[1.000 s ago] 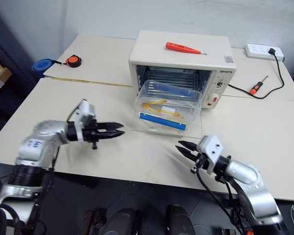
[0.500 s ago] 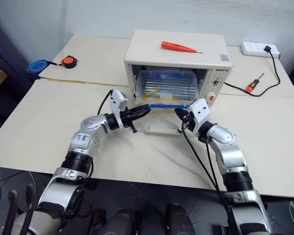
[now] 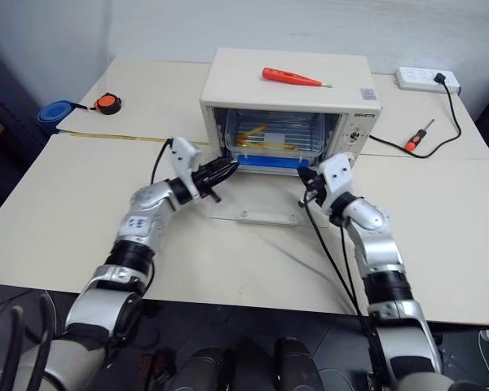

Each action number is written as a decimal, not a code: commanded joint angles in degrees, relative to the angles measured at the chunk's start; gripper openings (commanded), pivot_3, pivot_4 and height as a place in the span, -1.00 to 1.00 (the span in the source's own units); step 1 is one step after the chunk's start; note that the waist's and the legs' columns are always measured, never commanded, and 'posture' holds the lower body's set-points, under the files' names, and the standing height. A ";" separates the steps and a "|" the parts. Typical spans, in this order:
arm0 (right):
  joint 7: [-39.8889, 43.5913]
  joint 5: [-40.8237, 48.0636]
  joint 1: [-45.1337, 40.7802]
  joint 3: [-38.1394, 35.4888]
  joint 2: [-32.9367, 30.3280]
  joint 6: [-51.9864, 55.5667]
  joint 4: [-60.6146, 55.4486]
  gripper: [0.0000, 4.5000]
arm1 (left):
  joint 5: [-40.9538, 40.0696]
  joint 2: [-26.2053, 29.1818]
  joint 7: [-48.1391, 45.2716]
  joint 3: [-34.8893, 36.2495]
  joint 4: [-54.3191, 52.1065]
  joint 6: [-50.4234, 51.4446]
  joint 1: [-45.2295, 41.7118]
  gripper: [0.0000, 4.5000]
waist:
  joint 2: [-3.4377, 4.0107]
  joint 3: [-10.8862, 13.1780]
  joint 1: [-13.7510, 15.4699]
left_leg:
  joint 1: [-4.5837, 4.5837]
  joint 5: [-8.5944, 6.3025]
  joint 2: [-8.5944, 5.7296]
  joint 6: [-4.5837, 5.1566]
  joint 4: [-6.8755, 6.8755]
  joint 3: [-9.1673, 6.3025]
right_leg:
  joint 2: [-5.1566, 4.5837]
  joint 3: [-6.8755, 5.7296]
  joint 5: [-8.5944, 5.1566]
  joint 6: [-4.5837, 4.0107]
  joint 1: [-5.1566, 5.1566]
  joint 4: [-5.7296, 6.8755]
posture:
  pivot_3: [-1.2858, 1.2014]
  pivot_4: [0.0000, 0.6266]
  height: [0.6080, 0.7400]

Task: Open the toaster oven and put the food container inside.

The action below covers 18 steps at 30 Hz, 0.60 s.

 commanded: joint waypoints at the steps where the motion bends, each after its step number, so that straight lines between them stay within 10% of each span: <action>1: 3.79 4.12 3.77 -4.62 -4.53 2.38 -7.89 -1.00 | -4.17 5.60 -8.83 1.91 -9.37 1.19 3.30 -0.02 | 0.01 0.01 0.05 | 0.00 0.00 0.00 0.00 0.02 0.00 | 0.00 0.00 0.00 0.00 0.01 -0.01 | 0.03 -0.52 1.00; 8: 13.90 0.55 10.14 -4.01 -12.24 -4.44 6.00 -1.00 | -16.73 20.38 -29.96 3.92 -23.65 13.47 10.49 0.94 | 0.01 0.01 0.07 | 0.28 -0.02 0.02 0.05 0.09 -0.05 | -0.08 0.04 0.00 0.00 0.39 -0.39 | 0.03 -0.52 1.00; 18: 20.69 6.40 3.76 -4.75 -2.89 -11.65 9.54 -1.00 | -22.04 21.77 -31.53 6.60 -30.04 19.80 13.93 0.99 | 0.09 0.03 -1.26 | 0.24 0.01 0.08 0.01 0.00 -0.05 | 0.00 0.05 0.00 0.00 0.29 -0.33 | 0.03 -0.52 1.00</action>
